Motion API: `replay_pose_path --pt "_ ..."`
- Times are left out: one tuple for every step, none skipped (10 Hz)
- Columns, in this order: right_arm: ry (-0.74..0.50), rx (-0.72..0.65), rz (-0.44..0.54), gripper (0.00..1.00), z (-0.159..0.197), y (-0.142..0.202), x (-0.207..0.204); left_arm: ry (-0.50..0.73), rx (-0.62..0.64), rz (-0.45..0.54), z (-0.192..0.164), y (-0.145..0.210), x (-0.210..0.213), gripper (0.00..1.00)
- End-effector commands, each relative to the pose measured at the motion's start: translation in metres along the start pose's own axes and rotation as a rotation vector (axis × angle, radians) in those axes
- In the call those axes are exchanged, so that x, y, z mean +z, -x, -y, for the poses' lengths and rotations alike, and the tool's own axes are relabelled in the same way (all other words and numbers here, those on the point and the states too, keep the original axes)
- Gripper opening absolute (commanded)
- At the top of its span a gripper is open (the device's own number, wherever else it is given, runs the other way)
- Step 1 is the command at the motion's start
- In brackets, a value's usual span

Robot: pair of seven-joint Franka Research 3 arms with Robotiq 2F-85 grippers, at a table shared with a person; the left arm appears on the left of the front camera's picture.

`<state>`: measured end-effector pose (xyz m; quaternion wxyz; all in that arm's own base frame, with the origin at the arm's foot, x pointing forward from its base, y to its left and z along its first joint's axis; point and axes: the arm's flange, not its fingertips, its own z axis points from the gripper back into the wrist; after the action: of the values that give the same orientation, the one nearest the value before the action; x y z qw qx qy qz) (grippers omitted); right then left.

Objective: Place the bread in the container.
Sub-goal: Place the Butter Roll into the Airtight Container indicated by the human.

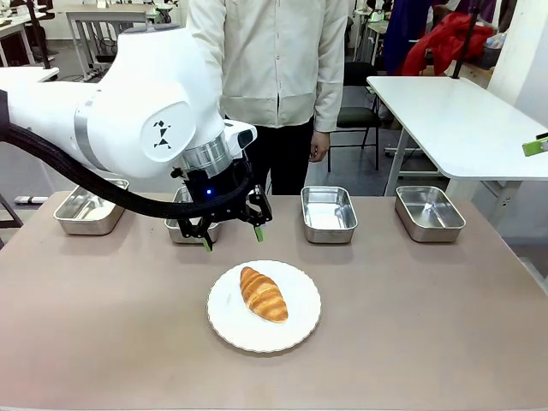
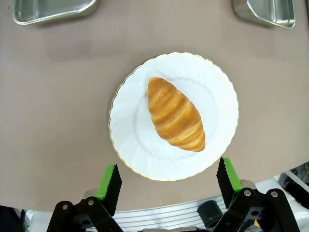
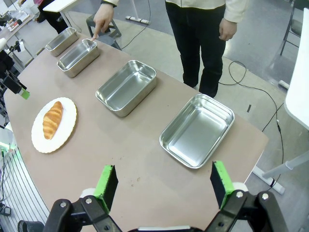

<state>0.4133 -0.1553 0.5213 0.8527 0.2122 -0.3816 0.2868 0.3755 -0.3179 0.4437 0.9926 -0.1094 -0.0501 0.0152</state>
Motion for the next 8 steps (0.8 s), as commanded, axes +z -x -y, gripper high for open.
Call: replay_pose_path --pt "-0.007 0.01 0.025 1.0 0.001 -0.002 -0.001 -0.018 0.052 0.017 0.01 0.003 -0.017 1.0" --pt "-0.007 0.01 0.025 1.0 0.001 -0.002 -0.001 -0.031 0.079 0.026 0.014 0.005 -0.024 1.0" --pt "-0.007 0.01 0.025 1.0 0.001 -0.002 -0.001 -0.025 0.124 0.032 0.016 0.008 -0.029 1.0" --pt "-0.007 0.01 0.025 1.0 0.001 -0.002 -0.001 -0.02 0.166 0.033 0.019 0.01 -0.036 1.0" --pt "-0.007 0.01 0.025 1.0 0.001 -0.002 -0.001 -0.017 0.209 0.022 0.024 0.012 -0.049 1.0" --pt "-0.007 0.01 0.025 1.0 0.001 -0.002 -0.001 -0.041 0.251 0.02 0.028 0.012 -0.059 1.0" --pt "-0.007 0.01 0.025 1.0 0.001 -0.002 -0.001 -0.052 0.282 -0.006 0.033 0.013 -0.067 1.0" --pt "-0.007 0.01 0.025 1.0 0.001 -0.002 -0.001 -0.077 0.323 -0.003 0.038 0.012 -0.075 1.0"
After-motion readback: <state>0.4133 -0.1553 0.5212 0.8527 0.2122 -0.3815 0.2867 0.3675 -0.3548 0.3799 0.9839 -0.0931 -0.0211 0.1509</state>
